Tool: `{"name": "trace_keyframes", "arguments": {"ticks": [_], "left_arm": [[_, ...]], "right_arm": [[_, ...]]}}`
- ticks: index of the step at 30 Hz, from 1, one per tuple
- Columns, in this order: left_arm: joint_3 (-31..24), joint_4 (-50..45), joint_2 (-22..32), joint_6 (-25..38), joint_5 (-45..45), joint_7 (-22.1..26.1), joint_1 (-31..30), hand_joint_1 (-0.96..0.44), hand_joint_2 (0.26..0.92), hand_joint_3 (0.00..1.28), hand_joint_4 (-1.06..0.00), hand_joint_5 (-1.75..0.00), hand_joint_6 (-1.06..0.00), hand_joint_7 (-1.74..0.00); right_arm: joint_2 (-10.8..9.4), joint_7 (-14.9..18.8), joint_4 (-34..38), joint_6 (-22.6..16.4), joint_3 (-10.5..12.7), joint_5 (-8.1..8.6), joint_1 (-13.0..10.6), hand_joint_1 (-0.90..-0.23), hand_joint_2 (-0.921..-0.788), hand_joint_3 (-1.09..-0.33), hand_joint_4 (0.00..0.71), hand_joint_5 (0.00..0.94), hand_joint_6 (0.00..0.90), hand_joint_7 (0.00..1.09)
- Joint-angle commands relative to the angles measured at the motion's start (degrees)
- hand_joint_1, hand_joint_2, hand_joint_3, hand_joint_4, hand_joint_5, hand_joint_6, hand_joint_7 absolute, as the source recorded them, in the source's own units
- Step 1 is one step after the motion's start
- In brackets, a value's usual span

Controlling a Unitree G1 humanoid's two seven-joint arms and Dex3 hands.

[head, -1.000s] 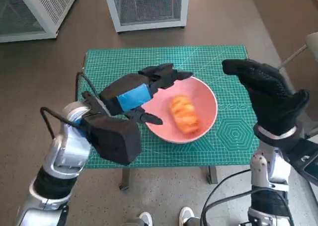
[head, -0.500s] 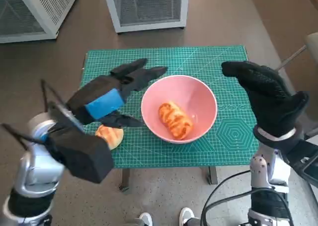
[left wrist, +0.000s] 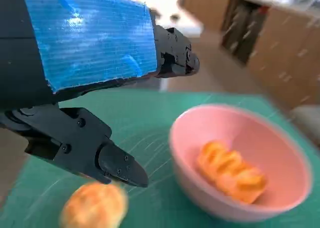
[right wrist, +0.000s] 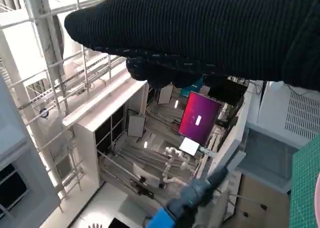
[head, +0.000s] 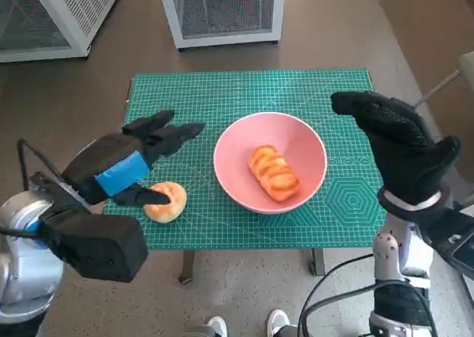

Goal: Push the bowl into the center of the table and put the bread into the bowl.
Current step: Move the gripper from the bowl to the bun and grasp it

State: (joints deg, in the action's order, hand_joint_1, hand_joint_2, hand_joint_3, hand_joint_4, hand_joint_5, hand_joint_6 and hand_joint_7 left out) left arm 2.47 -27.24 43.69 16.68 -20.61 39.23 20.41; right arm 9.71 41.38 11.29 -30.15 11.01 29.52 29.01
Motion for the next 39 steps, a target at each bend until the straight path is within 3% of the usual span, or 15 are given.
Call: {"name": "trace_keyframes", "arguments": {"ticks": [1, 10, 29, 39], "left_arm": [[-0.2, 0.4, 1.6, 0.4, 0.0, 1.3, -2.1, -0.23, 0.755, 0.00, -0.13, 0.00, -0.27, -0.07], [0.6, 2.4, 1.3, 1.0, 0.8, 1.9, -3.8, -0.14, 0.735, 0.00, -0.12, 0.00, -0.27, -0.04], [7.1, 12.4, -0.8, 0.7, -4.2, -1.2, -4.3, -0.13, 0.737, 0.00, -0.11, 0.00, -0.27, -0.02], [11.5, 21.5, -3.9, 1.4, -8.0, -3.9, -2.0, -0.06, 0.746, 0.01, -0.19, -0.02, -0.32, -0.03]], "right_arm": [[-0.2, -0.1, 0.9, 0.3, -0.1, -0.11, -0.5, -0.461, -0.921, -0.497, 0.380, 0.000, 0.035, 0.61], [0.0, 0.2, 1.5, 0.2, -0.1, -0.24, -0.3, -0.457, -0.921, -0.497, 0.381, 0.001, 0.037, 0.62], [0.9, 0.5, 0.6, 1.7, 0.0, 0.28, -0.5, -0.458, -0.921, -0.500, 0.381, 0.000, 0.034, 0.62], [1.0, 0.5, 0.3, 2.1, 0.2, 0.49, -0.4, -0.459, -0.921, -0.499, 0.381, 0.000, 0.032, 0.63]]}}
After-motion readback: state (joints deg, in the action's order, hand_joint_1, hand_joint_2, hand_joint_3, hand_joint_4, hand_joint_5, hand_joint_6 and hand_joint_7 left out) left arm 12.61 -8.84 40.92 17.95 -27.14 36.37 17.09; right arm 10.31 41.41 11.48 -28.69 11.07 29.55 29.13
